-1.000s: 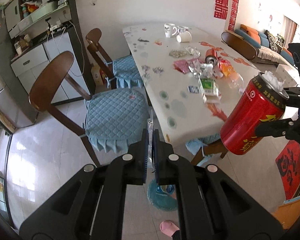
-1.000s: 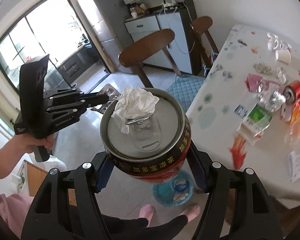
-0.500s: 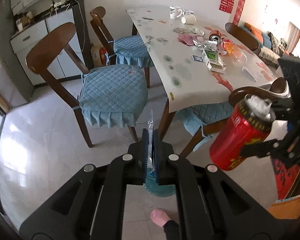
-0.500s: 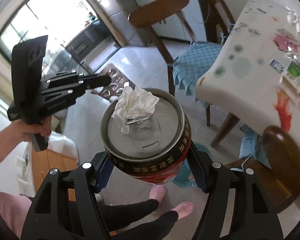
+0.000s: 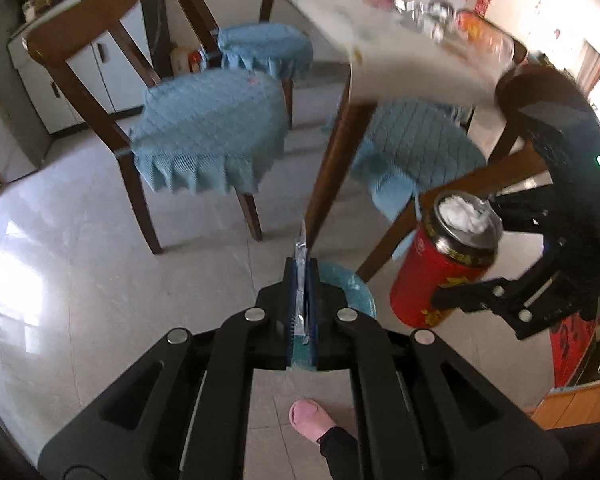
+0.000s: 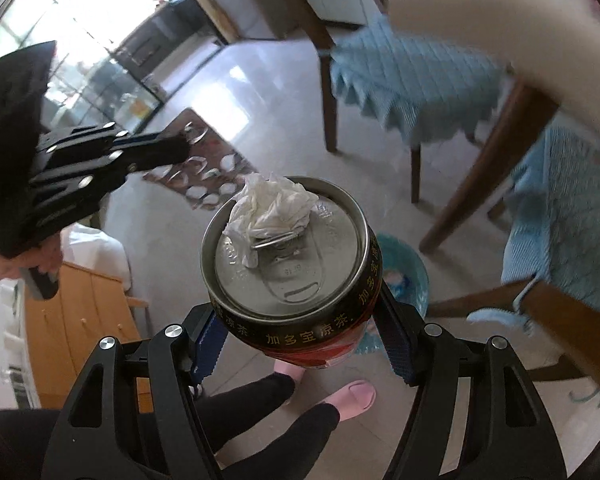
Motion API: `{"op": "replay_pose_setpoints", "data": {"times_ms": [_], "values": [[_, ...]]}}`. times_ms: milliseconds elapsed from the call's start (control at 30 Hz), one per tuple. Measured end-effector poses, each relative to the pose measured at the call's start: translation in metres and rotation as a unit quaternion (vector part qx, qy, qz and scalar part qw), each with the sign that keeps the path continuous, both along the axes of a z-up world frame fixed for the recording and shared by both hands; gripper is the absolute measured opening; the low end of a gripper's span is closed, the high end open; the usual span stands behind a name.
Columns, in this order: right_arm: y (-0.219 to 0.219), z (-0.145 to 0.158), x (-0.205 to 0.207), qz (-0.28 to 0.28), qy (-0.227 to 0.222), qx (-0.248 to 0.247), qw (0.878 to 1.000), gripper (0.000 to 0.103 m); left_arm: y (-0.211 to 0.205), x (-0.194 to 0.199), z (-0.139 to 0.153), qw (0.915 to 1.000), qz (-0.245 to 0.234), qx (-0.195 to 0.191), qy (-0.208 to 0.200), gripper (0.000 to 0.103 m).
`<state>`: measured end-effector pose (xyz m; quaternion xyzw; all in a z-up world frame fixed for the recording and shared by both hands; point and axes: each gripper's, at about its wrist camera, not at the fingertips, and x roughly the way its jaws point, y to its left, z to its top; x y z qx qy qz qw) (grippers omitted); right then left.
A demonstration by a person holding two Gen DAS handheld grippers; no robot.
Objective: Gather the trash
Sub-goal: 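Carry the blister pack and red can down toward the teal bin with both grippers, then open the right gripper to drop the red can while the left gripper releases the blister pack into the bin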
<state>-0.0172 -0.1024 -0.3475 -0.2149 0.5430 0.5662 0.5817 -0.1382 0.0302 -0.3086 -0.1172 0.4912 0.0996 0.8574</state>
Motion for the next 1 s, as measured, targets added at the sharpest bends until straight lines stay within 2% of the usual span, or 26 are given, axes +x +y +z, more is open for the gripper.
{"op": "replay_pose_setpoints", "data": {"times_ms": [133,367,700,1000], "values": [[0.002,-0.054,0.008,-0.023,0.012,-0.025,0.999,0.068,-0.003,0.01,-0.05,0.9996,-0.002,-0.017,0.021,0.004],[0.007,-0.133,0.012,-0.046,0.029,-0.061,0.997,0.068,-0.01,0.018,-0.113,0.9985,-0.008,-0.039,0.037,0.004],[0.009,-0.191,0.01,-0.057,0.034,-0.091,0.994,0.068,-0.012,0.029,-0.171,0.9967,-0.012,-0.062,0.051,0.004],[0.016,-0.229,0.017,-0.074,0.036,-0.12,0.989,0.069,-0.023,0.044,-0.221,0.9946,-0.032,-0.058,0.079,0.004]]}}
